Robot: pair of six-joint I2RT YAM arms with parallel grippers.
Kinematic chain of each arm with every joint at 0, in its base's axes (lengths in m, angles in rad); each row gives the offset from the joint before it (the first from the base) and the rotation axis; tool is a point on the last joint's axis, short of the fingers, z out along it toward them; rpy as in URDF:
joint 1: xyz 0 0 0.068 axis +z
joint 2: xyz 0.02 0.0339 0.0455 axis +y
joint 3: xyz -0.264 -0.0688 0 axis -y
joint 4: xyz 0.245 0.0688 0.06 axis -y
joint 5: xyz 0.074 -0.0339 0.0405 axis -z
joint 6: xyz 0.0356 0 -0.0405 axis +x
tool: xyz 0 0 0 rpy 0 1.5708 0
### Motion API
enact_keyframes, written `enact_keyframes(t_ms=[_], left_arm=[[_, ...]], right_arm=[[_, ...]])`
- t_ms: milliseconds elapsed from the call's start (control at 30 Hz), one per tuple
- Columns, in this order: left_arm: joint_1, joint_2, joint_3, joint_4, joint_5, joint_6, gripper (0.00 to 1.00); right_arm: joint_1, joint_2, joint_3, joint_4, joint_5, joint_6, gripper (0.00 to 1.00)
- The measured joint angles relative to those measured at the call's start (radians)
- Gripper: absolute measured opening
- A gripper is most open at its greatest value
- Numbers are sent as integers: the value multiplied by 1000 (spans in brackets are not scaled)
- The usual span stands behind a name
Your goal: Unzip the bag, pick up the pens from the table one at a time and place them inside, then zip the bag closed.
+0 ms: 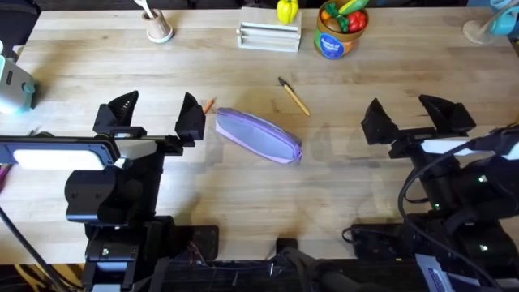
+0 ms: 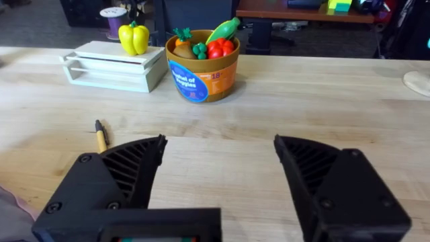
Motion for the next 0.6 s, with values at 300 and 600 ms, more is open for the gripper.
enact_keyframes(t_ms=[300,600], left_arm=[[0,0,0,0,0,0,993],[0,0,0,-1,0,0,991]], right_arm=[[0,0,0,-3,2,0,997],[0,0,1,-8,17,-1,997]])
